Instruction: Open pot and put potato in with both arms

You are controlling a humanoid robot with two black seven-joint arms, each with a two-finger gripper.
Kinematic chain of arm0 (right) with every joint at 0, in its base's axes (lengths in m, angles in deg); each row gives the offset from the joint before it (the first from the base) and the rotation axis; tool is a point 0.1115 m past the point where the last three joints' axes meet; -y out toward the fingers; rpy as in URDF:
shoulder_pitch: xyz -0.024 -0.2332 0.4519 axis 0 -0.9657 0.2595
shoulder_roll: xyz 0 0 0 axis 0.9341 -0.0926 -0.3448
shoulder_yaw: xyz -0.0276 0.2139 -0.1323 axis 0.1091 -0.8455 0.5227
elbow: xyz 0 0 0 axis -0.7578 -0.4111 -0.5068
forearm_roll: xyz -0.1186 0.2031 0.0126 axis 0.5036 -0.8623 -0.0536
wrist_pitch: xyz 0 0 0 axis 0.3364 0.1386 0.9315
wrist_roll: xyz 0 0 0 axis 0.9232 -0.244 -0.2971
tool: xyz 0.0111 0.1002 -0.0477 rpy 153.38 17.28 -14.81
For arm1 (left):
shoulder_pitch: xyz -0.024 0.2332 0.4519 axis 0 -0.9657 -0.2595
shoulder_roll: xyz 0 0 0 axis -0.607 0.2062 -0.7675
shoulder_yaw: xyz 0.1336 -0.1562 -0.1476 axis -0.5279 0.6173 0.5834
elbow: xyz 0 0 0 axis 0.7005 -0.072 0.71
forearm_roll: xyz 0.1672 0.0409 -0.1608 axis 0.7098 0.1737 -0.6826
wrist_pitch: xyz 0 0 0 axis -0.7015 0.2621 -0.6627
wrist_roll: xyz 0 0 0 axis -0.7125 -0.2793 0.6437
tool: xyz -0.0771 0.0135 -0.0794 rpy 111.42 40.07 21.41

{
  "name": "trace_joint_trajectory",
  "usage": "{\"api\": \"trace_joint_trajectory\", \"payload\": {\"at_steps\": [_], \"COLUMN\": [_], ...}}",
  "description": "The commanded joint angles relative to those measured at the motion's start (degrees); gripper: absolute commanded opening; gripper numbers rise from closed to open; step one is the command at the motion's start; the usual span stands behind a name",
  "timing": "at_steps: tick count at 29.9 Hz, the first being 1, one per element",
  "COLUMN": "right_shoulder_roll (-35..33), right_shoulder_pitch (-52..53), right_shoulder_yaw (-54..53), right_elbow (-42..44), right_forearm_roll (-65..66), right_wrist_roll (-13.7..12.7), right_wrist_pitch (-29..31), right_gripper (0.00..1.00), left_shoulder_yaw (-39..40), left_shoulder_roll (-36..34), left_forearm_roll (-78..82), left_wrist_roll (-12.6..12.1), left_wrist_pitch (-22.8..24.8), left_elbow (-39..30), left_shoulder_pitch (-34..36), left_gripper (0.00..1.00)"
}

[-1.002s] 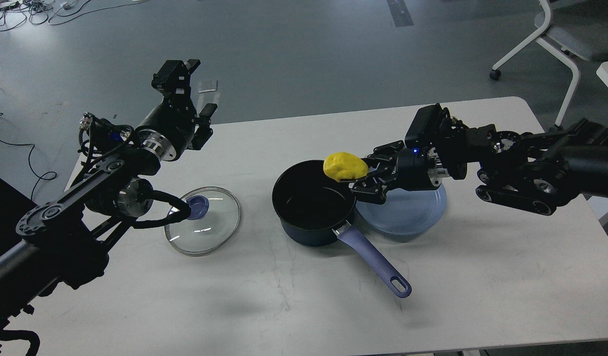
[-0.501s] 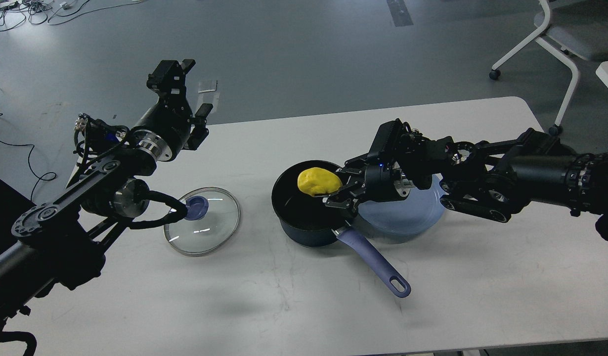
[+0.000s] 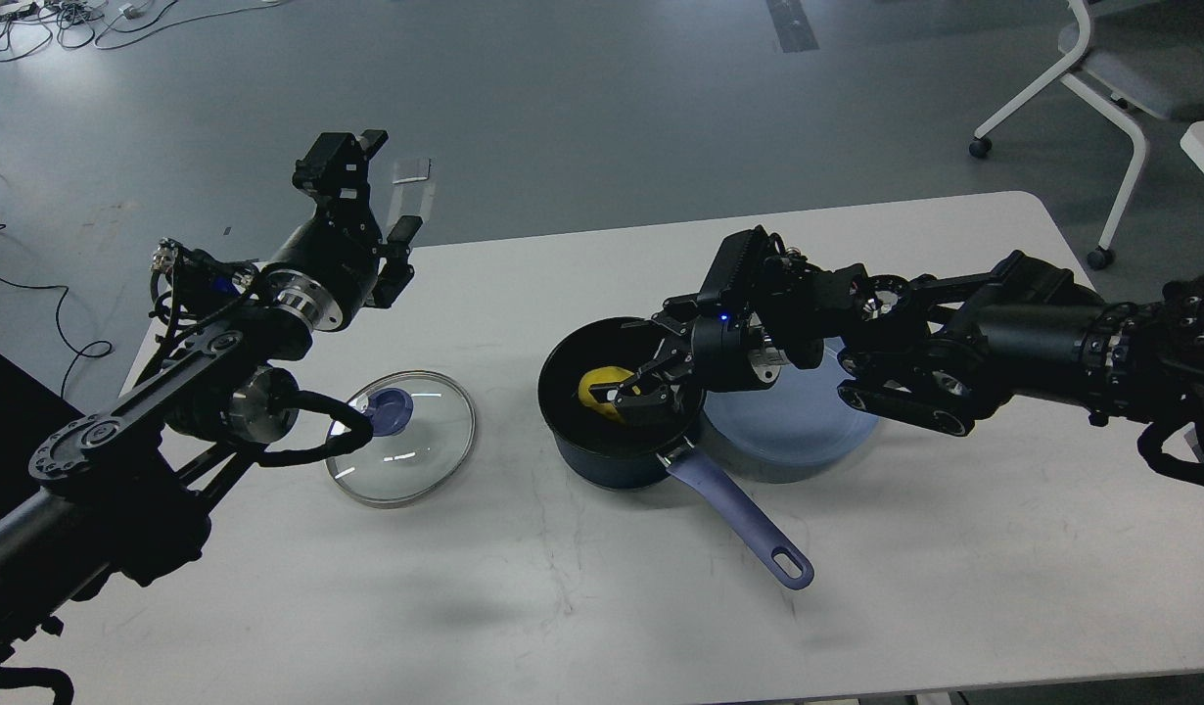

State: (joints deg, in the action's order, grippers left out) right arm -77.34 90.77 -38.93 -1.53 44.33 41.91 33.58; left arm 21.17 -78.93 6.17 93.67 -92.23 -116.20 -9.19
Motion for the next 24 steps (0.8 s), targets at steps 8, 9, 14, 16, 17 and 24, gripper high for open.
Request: {"api": "trace_joint_trajectory", "payload": {"at_steps": [8,9,14,16,17,24], "right_shoulder_roll": [-3.6,-5.1,-13.7,-15.6,-16.7,-19.0], "right_shoulder_pitch": [0.8,0.3,-1.1,-2.4,-4.0,-13.7], "right_shoulder_yaw": [-9.4,-12.8,-23.0,-25.3,-27.7,-39.5], "right_elbow": [-1.4,-2.2,-9.6,-10.5,-10.5,-11.0], "right_forearm_roll": [-20.3,-27.8,-62.9,-69.6,-75.0,-89.8], "right_wrist_roll": [0.0,0.0,0.0,0.0,0.0,-4.0], "right_wrist_pitch": [0.7,1.2,14.5,17.1,18.7,22.7], "right_gripper": [1.00,1.00,0.99,0.98,0.98,1.00], "left_shoulder_yaw": [1.6,2.4,7.7,8.7,9.3,11.3], "left_shoulder_roll": [0.3,0.5,1.9,2.5,3.2,4.3], "left_forearm_roll": [-1.1,-1.2,-3.8,-4.0,-4.0,-4.0], "left_wrist_roll": [-3.6,-3.6,-5.8,-6.2,-6.2,-9.0], "left_wrist_pitch": [0.2,0.2,0.1,0.1,0.1,0.3], "left_elbow": [0.0,0.0,0.1,0.1,0.1,0.1], "left_shoulder_pitch": [-0.2,-0.4,-3.0,-3.4,-3.7,-7.0], "left_gripper": [0.99,0.99,0.99,0.99,0.99,0.99]}}
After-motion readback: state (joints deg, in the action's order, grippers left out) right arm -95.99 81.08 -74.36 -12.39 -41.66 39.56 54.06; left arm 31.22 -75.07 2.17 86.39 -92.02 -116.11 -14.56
